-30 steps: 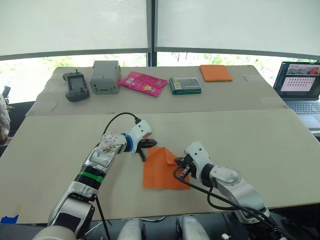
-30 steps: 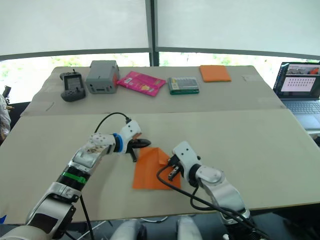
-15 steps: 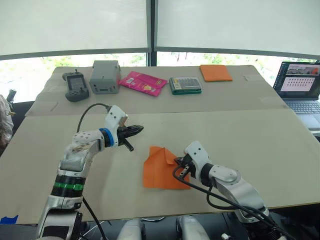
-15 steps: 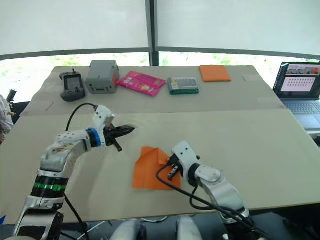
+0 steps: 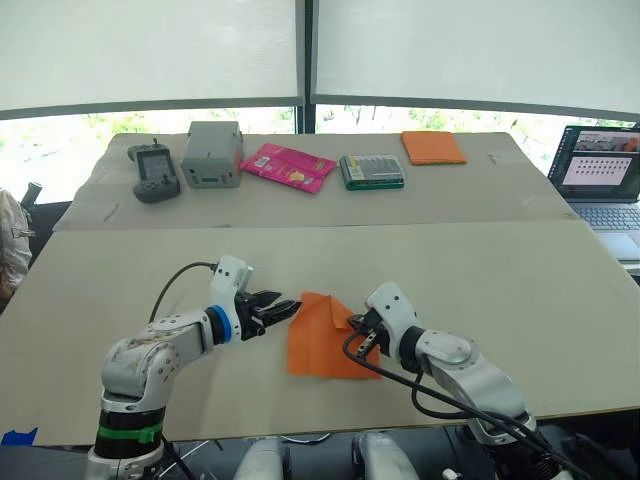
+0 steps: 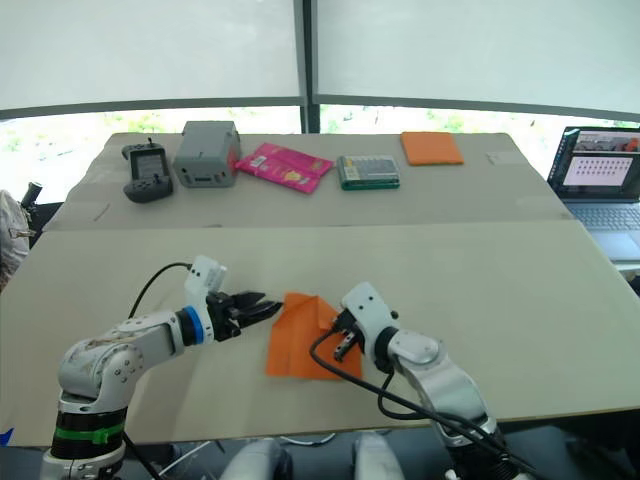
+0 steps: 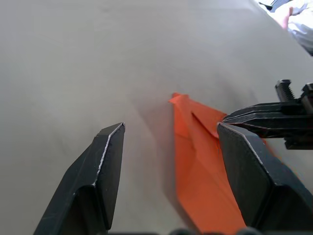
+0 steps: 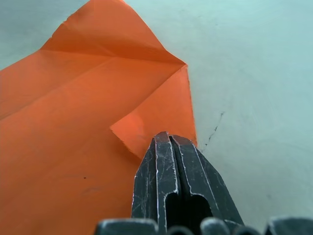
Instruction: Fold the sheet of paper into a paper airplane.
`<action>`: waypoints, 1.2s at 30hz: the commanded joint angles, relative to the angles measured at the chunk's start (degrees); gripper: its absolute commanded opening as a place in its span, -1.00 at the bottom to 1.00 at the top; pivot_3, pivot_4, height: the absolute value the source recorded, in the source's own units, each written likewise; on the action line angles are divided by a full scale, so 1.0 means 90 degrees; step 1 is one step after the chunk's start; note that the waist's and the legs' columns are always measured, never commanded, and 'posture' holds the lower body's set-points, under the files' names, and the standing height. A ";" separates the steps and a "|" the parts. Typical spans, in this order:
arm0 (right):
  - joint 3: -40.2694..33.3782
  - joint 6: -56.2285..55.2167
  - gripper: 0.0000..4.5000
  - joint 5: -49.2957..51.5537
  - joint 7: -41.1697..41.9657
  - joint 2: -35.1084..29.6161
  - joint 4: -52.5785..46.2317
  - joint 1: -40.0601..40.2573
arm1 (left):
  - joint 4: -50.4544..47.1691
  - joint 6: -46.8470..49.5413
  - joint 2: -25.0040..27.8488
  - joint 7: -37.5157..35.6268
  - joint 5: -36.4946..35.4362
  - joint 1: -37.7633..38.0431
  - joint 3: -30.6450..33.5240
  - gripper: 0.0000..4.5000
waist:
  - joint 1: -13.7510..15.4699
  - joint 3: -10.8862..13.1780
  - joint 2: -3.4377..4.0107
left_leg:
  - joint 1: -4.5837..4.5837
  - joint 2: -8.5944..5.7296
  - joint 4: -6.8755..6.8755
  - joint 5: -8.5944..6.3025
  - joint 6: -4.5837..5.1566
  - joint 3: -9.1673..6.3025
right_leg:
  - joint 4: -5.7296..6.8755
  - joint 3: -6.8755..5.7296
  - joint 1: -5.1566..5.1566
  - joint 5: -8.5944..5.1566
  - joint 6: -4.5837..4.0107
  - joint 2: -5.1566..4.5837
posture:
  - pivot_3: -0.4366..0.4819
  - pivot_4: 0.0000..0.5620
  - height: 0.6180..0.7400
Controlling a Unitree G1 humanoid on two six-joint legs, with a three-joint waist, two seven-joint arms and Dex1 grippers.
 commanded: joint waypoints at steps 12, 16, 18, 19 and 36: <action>0.0234 0.0306 -1.00 0.0033 0.0046 -0.0050 0.0284 0.0127 | 0.0306 -0.0686 -0.0065 0.0009 0.0197 -0.0447 -0.0952 -0.56 | 0.0000 0.0000 -0.0001 | 0.0001 -0.0003 -0.0007 -0.0001 -0.0001 0.0002 | -0.0002 0.0000 -0.0002 -0.0004 -0.0006 0.0002 | -0.05 -0.47 1.00; 0.0221 0.0316 -1.00 0.0036 0.0042 -0.0063 0.0272 0.0136 | 0.0305 -0.0937 0.0081 -0.0065 0.0370 -0.0476 -0.1174 -0.99 | -0.0011 0.0000 -0.0001 | 0.0002 -0.0002 -0.0009 -0.0001 -0.0001 0.0003 | -0.0003 0.0001 -0.0003 -0.0005 -0.0006 0.0002 | -0.05 -0.47 1.00; 0.0211 0.0322 -1.00 0.0036 0.0033 -0.0064 0.0260 0.0152 | 0.0195 -0.1190 0.0314 -0.0233 0.0607 -0.0432 -0.1497 -0.99 | -0.0009 0.0000 -0.0001 | 0.0002 -0.0002 -0.0011 -0.0001 -0.0001 0.0003 | -0.0004 0.0001 -0.0003 -0.0005 -0.0007 0.0003 | -0.05 -0.47 1.00; 0.0206 0.0325 -1.00 0.0037 0.0028 -0.0065 0.0254 0.0159 | 0.0141 -0.1373 0.0441 -0.0327 0.0758 -0.0413 -0.1681 -0.99 | -0.0007 0.0000 -0.0001 | 0.0002 -0.0003 -0.0012 -0.0001 -0.0002 0.0004 | -0.0004 0.0002 -0.0003 -0.0005 -0.0007 0.0003 | -0.05 -0.47 1.00; 0.0055 0.0196 -1.00 -0.0056 -0.0096 -0.0178 0.0080 0.0169 | 0.0602 -0.2132 0.0711 -0.0568 0.1844 -0.0308 -0.2862 -0.99 | 0.0006 0.0000 0.0000 | 0.0001 -0.0001 -0.0018 -0.0001 -0.0001 0.0006 | -0.0017 0.0002 -0.0003 -0.0009 -0.0002 0.0000 | -0.05 -0.47 1.00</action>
